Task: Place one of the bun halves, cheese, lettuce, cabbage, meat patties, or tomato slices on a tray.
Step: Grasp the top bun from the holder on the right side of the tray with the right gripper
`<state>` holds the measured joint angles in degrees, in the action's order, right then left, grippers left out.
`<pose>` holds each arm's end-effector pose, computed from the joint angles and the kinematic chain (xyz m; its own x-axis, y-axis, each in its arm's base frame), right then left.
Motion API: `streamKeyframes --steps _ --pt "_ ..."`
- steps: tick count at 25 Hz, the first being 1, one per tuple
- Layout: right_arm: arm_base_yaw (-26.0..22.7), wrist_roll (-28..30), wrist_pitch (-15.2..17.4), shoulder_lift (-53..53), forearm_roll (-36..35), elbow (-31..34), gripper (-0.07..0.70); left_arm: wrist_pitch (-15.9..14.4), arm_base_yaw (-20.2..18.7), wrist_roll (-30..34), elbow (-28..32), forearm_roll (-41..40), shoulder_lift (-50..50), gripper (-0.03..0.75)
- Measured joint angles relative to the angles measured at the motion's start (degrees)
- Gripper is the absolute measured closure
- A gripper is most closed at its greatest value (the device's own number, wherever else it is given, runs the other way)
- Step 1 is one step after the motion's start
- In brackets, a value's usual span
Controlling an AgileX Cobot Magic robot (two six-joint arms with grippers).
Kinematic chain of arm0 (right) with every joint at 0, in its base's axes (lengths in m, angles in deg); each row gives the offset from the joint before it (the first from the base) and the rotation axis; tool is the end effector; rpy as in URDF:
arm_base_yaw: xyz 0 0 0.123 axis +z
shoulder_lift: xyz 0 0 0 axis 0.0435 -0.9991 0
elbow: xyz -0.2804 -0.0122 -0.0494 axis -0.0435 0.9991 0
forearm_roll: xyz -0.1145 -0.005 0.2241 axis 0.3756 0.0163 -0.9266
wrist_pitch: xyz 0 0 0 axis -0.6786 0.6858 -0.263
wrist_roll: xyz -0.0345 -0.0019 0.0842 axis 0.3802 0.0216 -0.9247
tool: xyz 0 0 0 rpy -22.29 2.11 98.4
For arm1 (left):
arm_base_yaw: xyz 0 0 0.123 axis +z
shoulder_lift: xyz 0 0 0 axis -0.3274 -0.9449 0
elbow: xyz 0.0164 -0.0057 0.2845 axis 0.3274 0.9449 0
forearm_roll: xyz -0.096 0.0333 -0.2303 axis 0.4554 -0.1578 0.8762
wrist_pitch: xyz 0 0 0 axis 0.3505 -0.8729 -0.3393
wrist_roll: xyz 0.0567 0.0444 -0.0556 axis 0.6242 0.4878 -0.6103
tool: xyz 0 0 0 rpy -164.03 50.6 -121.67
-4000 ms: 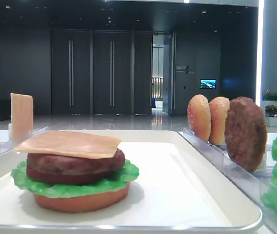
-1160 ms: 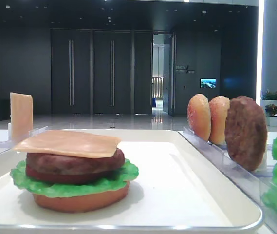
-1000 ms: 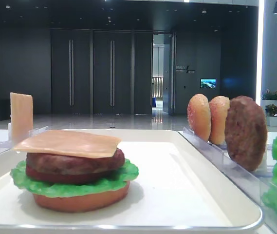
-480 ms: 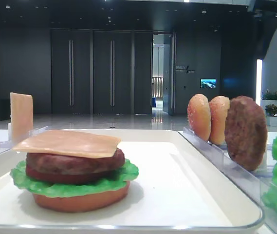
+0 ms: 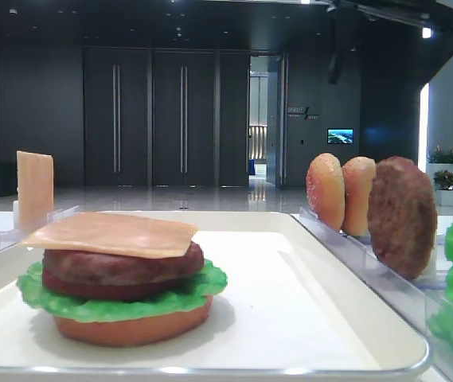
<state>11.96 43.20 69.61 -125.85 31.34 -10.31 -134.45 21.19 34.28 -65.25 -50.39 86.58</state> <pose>0.3856 0.1192 0.3015 -0.9676 -0.0157 -0.2518 -0.0849 0.9601 0.2664 -0.0069 0.0078 0.2663 -0.5035 -0.0409 -0.8630 -0.1232 0.9921 0.0249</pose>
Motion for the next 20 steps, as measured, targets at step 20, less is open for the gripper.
streamKeyframes --steps 20 --pt "6.66 -6.79 -8.4 0.0 -0.71 0.0 0.054 0.0 0.0 0.0 0.0 0.0 0.0 0.244"
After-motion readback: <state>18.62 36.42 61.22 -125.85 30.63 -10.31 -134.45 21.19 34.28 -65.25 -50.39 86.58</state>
